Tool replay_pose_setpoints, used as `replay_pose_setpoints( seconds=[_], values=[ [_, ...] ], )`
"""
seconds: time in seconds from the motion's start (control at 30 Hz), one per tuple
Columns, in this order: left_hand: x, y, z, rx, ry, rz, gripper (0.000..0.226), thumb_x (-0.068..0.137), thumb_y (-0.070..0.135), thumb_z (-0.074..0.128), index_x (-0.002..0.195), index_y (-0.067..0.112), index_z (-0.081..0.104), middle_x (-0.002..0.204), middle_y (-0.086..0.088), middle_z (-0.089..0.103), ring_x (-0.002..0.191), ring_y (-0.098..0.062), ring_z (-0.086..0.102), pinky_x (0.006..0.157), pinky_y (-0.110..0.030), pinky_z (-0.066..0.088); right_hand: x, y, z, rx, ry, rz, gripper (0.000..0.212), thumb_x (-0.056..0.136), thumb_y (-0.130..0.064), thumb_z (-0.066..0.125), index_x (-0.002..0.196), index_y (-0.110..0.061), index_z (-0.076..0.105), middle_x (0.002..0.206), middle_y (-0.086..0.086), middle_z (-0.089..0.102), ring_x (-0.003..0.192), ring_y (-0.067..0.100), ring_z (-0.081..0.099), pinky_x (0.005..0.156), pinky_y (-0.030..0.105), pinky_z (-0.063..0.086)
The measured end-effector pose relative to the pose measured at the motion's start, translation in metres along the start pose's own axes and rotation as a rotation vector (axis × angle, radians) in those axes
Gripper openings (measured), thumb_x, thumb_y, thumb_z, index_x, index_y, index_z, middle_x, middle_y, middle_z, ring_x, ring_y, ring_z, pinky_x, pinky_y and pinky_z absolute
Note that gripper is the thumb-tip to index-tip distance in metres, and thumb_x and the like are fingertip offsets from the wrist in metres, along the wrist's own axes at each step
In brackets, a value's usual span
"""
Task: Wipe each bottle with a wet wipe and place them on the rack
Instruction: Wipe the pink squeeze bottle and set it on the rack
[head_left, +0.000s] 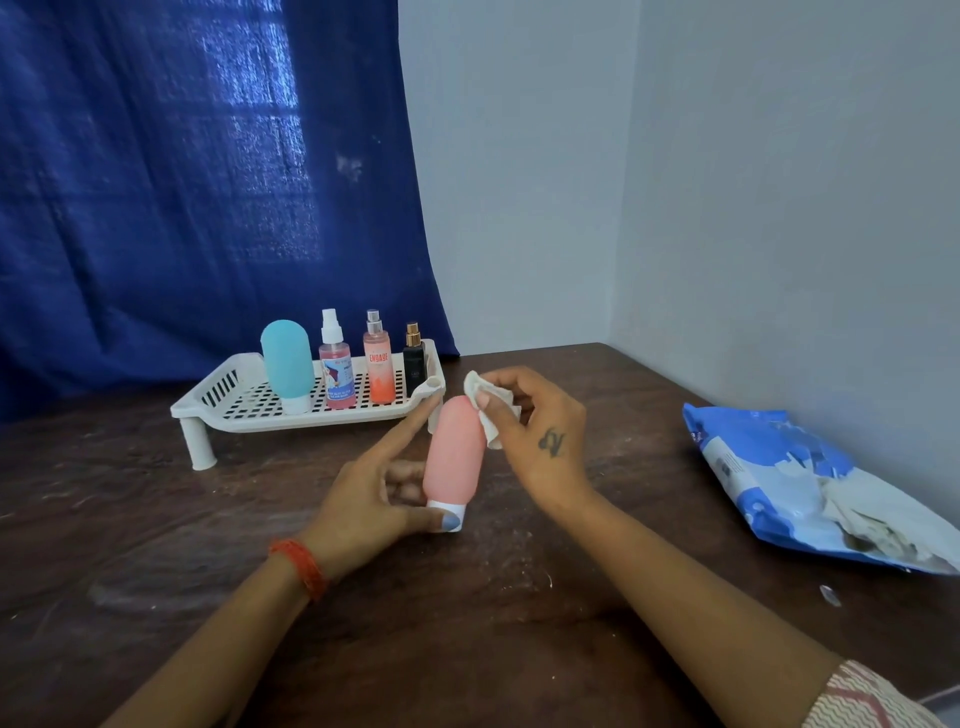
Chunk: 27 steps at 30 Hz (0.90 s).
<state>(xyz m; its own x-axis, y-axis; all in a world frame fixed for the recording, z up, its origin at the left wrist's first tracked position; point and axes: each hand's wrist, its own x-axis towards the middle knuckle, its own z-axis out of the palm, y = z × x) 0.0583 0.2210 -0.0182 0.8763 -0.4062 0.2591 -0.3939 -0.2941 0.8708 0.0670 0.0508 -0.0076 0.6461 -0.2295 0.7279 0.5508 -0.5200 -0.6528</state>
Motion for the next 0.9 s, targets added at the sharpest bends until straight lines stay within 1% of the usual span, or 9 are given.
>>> replay_pose_setpoints(
  seconds=[0.1,0.2,0.37,0.43,0.57,0.63,0.77,0.83,0.9],
  values=[
    [-0.001,-0.001,-0.001,-0.022,-0.012,-0.011,0.109,0.064,0.004,0.082,0.14,0.053,0.022,0.102,0.003,0.073,0.088,-0.017,0.071,0.084,-0.034,0.055,-0.001,0.003,-0.001,-0.055,-0.044,-0.033,0.015,0.084,-0.018,0.067,0.099,-0.013,0.068,0.09,-0.008,0.063,0.075,-0.001,0.057,0.064,0.003,0.043],
    [0.0,-0.002,-0.001,-0.045,-0.008,-0.012,0.108,0.063,0.005,0.083,0.14,0.051,0.024,0.1,-0.001,0.074,0.088,-0.019,0.071,0.083,-0.036,0.055,-0.002,0.008,0.001,-0.148,-0.074,-0.219,0.015,0.081,-0.012,0.07,0.096,-0.012,0.07,0.092,0.001,0.066,0.079,0.004,0.056,0.067,0.004,0.042],
    [-0.001,-0.003,-0.001,-0.121,-0.003,-0.01,0.107,0.063,-0.003,0.08,0.142,0.044,0.026,0.097,-0.005,0.074,0.089,-0.02,0.071,0.078,-0.029,0.056,-0.006,0.009,-0.004,-0.135,-0.3,-0.427,0.02,0.075,-0.001,0.07,0.09,-0.013,0.074,0.09,0.001,0.066,0.082,-0.001,0.053,0.073,0.004,0.039],
    [-0.001,-0.003,-0.001,-0.155,-0.001,-0.01,0.105,0.064,-0.008,0.078,0.14,0.044,0.027,0.098,-0.006,0.074,0.089,-0.021,0.071,0.075,-0.027,0.056,-0.005,0.008,-0.006,-0.085,-0.408,-0.436,0.023,0.071,0.005,0.07,0.085,-0.013,0.076,0.086,0.0,0.066,0.078,-0.001,0.055,0.068,0.005,0.04],
    [-0.001,-0.002,-0.002,-0.156,-0.017,-0.022,0.105,0.064,-0.008,0.077,0.139,0.046,0.027,0.098,-0.008,0.074,0.092,-0.023,0.071,0.079,-0.031,0.057,-0.003,0.008,-0.008,-0.031,-0.552,-0.356,0.02,0.066,0.006,0.071,0.076,-0.01,0.077,0.08,0.001,0.067,0.07,0.005,0.058,0.061,0.008,0.043],
    [-0.001,-0.002,-0.002,-0.16,-0.015,-0.026,0.104,0.064,-0.008,0.078,0.137,0.047,0.029,0.098,-0.008,0.074,0.091,-0.022,0.071,0.077,-0.03,0.057,-0.003,0.008,-0.009,0.044,-0.493,-0.311,0.015,0.066,0.004,0.074,0.075,-0.008,0.076,0.078,0.003,0.068,0.068,0.005,0.059,0.059,0.009,0.043],
    [0.001,-0.005,-0.001,-0.106,0.006,-0.03,0.103,0.061,-0.005,0.081,0.133,0.049,0.031,0.095,-0.001,0.075,0.087,-0.018,0.071,0.073,-0.025,0.056,0.001,0.005,-0.004,0.07,-0.047,-0.339,0.017,0.07,0.002,0.069,0.081,-0.008,0.075,0.088,0.005,0.066,0.079,0.007,0.06,0.064,0.013,0.05],
    [0.001,-0.005,0.0,-0.086,0.01,-0.039,0.1,0.061,-0.003,0.082,0.13,0.049,0.031,0.095,0.005,0.074,0.087,-0.015,0.071,0.073,-0.024,0.056,0.002,0.003,-0.002,0.008,-0.009,-0.399,0.016,0.071,-0.001,0.072,0.085,-0.008,0.075,0.094,0.006,0.065,0.088,0.008,0.058,0.074,0.012,0.05],
    [0.002,-0.006,0.0,-0.076,0.013,-0.041,0.101,0.061,-0.001,0.082,0.133,0.047,0.03,0.096,0.005,0.074,0.087,-0.015,0.071,0.076,-0.027,0.056,-0.001,0.001,0.0,-0.078,-0.062,-0.467,0.015,0.073,-0.011,0.076,0.088,-0.007,0.074,0.097,0.006,0.066,0.092,0.011,0.059,0.082,0.016,0.048]
  ],
)
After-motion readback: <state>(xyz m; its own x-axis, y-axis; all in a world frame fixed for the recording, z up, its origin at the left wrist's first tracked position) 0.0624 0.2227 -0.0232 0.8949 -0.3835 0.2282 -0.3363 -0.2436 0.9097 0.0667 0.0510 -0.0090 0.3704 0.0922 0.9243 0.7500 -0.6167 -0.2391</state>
